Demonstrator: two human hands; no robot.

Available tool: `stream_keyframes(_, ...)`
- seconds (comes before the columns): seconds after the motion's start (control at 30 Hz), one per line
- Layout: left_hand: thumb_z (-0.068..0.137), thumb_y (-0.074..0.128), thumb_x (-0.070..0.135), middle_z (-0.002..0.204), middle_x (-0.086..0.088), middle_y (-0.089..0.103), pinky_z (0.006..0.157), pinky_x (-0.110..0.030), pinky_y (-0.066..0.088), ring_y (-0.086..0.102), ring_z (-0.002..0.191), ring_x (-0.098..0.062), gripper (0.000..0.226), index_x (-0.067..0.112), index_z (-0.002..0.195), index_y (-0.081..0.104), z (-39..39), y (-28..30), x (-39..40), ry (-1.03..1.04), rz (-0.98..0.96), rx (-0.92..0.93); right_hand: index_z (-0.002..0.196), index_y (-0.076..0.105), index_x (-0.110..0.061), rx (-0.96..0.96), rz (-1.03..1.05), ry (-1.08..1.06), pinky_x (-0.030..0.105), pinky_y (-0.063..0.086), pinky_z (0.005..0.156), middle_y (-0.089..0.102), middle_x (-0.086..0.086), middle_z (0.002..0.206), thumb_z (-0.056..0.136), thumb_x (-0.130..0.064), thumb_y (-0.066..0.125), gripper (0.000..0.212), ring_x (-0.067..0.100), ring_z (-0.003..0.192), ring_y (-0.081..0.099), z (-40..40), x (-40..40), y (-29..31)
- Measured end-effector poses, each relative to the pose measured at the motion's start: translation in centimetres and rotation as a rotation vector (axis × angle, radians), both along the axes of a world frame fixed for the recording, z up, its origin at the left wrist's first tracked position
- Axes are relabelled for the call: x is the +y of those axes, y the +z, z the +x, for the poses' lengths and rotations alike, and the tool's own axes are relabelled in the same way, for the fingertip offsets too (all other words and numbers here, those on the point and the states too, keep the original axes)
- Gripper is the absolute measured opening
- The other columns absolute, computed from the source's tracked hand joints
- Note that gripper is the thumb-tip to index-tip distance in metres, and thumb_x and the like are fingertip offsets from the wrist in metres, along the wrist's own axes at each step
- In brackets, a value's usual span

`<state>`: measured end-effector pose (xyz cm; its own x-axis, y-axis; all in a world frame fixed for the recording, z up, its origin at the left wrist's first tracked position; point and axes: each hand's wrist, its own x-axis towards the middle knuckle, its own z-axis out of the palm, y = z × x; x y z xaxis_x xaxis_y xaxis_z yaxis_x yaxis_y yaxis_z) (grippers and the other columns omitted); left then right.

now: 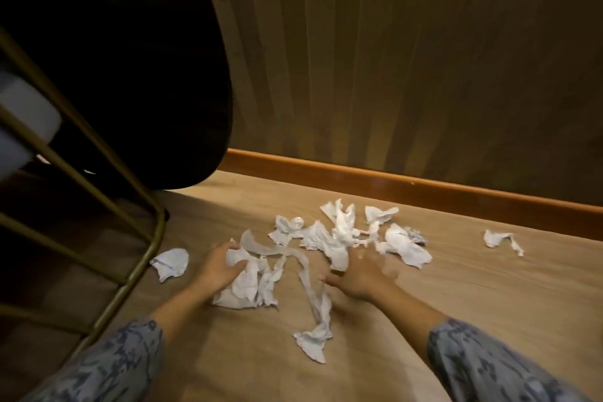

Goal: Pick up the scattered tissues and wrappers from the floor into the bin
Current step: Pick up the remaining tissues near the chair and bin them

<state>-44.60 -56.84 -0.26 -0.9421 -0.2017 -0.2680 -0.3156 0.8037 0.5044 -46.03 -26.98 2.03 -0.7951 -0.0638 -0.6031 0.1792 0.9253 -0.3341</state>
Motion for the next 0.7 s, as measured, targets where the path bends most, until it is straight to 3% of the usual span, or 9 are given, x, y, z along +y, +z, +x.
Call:
stream_keyframes(0.07, 0.077, 0.076, 0.034, 0.123, -0.015, 0.056, 0.094, -0.036, 0.044, 0.052, 0.117, -0.033, 0.047, 0.011, 0.116, 0.061, 0.7, -1.9, -2.7, 0.080, -0.025, 0.039, 0.152, 0.007, -0.030, 0.075, -0.008, -0.193, 0.064, 0.006, 0.113, -0.009, 0.011, 0.161, 0.071, -0.080, 0.055, 0.106, 0.040, 0.146, -0.003, 1.3, -0.8, -2.4)
stream_keyframes(0.13, 0.071, 0.079, 0.046, 0.135, -0.017, 0.045, 0.103, -0.040, 0.038, 0.041, 0.127, -0.035, 0.066, 0.011, 0.122, 0.056, 0.9, -3.3, -4.6, 0.212, -0.054, 0.069, 0.152, 0.004, -0.028, 0.116, -0.071, -0.237, 0.061, 0.004, 0.115, -0.007, 0.012, 0.161, 0.067, -0.083, 0.054, 0.113, 0.037, 0.146, -0.007, 3.0, -1.6, -4.4)
stream_keyframes(0.27, 0.056, 0.073, 0.073, 0.157, -0.010, 0.017, 0.114, -0.050, 0.026, 0.017, 0.144, -0.030, 0.102, 0.021, 0.138, 0.039, 1.0, -6.4, -6.5, 0.398, -0.011, 0.027, 0.151, 0.003, -0.033, 0.225, -0.096, -0.045, 0.052, -0.009, 0.114, 0.002, 0.008, 0.161, 0.063, -0.091, 0.041, 0.113, 0.029, 0.147, -0.012, 6.6, -3.1, -7.2)
stream_keyframes(0.33, 0.054, 0.073, 0.074, 0.155, -0.012, 0.022, 0.115, -0.051, 0.023, 0.019, 0.144, -0.030, 0.110, 0.017, 0.140, 0.035, 1.2, -7.4, -5.7, 0.422, 0.011, 0.063, 0.151, 0.010, -0.034, 0.296, -0.038, 0.059, 0.047, -0.014, 0.113, 0.012, 0.005, 0.158, 0.072, -0.087, 0.036, 0.099, 0.028, 0.147, -0.008, 7.9, -3.9, -8.4)
stream_keyframes(0.37, 0.054, 0.076, 0.069, 0.152, -0.014, 0.029, 0.114, -0.051, 0.025, 0.024, 0.141, -0.031, 0.110, 0.014, 0.140, 0.036, 1.5, -7.6, -4.8, 0.407, 0.048, 0.133, 0.148, 0.021, -0.032, 0.351, -0.036, 0.088, 0.046, -0.012, 0.115, 0.022, 0.004, 0.154, 0.079, -0.080, 0.035, 0.085, 0.029, 0.147, 0.001, 8.5, -4.3, -9.0)
stream_keyframes(0.43, 0.052, 0.081, 0.058, 0.141, -0.015, 0.040, 0.107, -0.049, 0.037, 0.038, 0.131, -0.031, 0.108, 0.010, 0.138, 0.038, 2.3, -7.9, -2.4, 0.333, 0.202, 0.301, 0.132, 0.045, -0.030, 0.479, -0.140, 0.108, 0.043, 0.013, 0.117, 0.041, -0.004, 0.133, 0.089, -0.059, 0.041, 0.053, 0.027, 0.135, 0.034, 9.8, -4.8, -9.9)
stream_keyframes(0.5, 0.051, 0.083, 0.060, 0.138, -0.011, 0.040, 0.103, -0.040, 0.041, 0.042, 0.127, -0.025, 0.113, 0.012, 0.141, 0.036, 3.3, -8.0, 0.3, 0.176, 0.301, 0.365, 0.114, 0.057, -0.027, 0.578, -0.294, 0.133, 0.030, 0.035, 0.099, 0.046, -0.009, 0.112, 0.083, -0.036, 0.053, 0.033, 0.023, 0.107, 0.054, 10.8, -5.0, -10.5)
stream_keyframes(0.6, 0.051, 0.078, 0.068, 0.140, -0.001, 0.035, 0.101, -0.029, 0.036, 0.035, 0.127, -0.013, 0.116, 0.023, 0.147, 0.030, 4.4, -8.8, 3.7, -0.068, 0.253, 0.314, 0.094, 0.061, -0.031, 0.648, -0.455, 0.177, 0.021, 0.039, 0.078, 0.050, -0.013, 0.095, 0.075, -0.018, 0.061, 0.024, 0.016, 0.085, 0.056, 11.6, -4.7, -10.6)
stream_keyframes(0.7, 0.069, 0.069, 0.063, 0.126, 0.002, 0.044, 0.096, -0.029, 0.040, 0.042, 0.116, -0.013, 0.081, 0.031, 0.139, 0.045, 4.6, -10.0, 5.8, -0.225, 0.108, 0.406, 0.090, 0.061, -0.032, 0.652, -0.567, 0.011, 0.010, 0.040, 0.070, 0.055, -0.019, 0.087, 0.075, -0.019, 0.058, 0.019, -0.003, 0.077, 0.053, 11.0, -4.0, -9.2)
